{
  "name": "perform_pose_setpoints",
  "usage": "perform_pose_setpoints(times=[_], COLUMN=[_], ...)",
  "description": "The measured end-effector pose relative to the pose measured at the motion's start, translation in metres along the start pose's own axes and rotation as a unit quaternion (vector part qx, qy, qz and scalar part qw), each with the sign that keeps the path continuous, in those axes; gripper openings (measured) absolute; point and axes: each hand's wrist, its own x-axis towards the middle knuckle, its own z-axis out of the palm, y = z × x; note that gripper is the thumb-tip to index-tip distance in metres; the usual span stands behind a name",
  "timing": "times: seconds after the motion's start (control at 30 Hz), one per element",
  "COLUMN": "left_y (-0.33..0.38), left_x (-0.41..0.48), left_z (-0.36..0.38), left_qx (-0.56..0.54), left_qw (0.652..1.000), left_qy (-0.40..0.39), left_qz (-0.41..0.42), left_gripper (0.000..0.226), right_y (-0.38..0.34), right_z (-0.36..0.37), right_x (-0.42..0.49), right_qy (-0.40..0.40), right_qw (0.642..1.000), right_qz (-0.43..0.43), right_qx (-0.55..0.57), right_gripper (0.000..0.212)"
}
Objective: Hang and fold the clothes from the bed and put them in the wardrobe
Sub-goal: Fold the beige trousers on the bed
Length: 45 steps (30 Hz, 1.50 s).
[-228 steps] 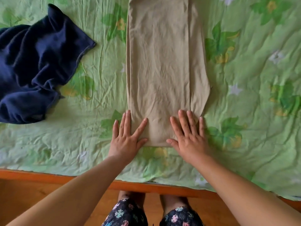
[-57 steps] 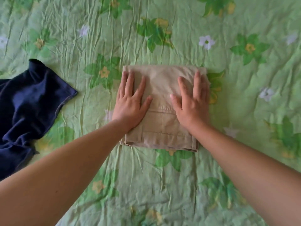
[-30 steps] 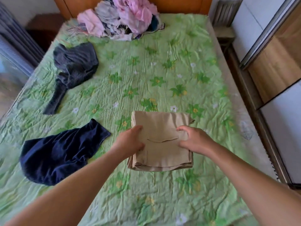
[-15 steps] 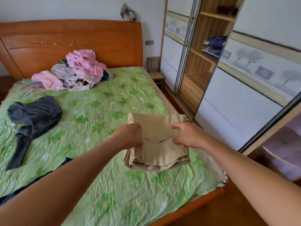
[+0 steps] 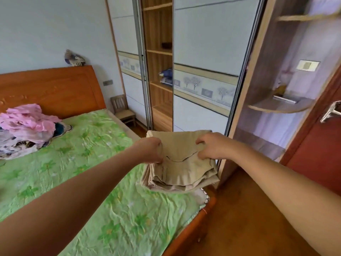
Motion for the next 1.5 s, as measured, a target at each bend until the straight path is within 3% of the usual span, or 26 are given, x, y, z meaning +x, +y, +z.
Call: perform_pose_setpoints(times=[0.1, 0.27, 0.43, 0.6, 1.1, 1.5], left_y=[0.062, 0.155, 0.198, 0.198, 0.156, 0.142], left_x=[0.039, 0.107, 0.161, 0.219, 0.408, 0.479], left_z=[0.001, 0.020, 0.032, 0.038, 0.007, -0.001], left_qx=[0.005, 0.008, 0.004, 0.042, 0.001, -0.014], left_qw=[0.999, 0.998, 0.998, 0.996, 0.998, 0.980], left_qy=[-0.021, -0.031, -0.048, -0.060, -0.033, 0.009], left_qz=[0.028, 0.053, 0.048, 0.053, -0.056, -0.199], left_gripper=[0.047, 0.054, 0.058, 0.040, 0.063, 0.057], right_y=[0.062, 0.158, 0.222, 0.257, 0.305, 0.318], right_z=[-0.022, -0.057, -0.078, -0.084, -0.124, -0.148], right_x=[-0.012, -0.022, 0.000, 0.061, 0.297, 0.438], right_qy=[0.016, 0.029, 0.016, 0.000, -0.046, -0.090], right_qw=[1.000, 0.998, 0.998, 0.999, 0.999, 0.983], right_qz=[0.020, 0.050, 0.056, 0.045, -0.017, -0.154], right_qx=[-0.010, -0.024, 0.011, 0.026, -0.002, -0.039], right_gripper=[0.072, 0.072, 0.070, 0.069, 0.070, 0.053])
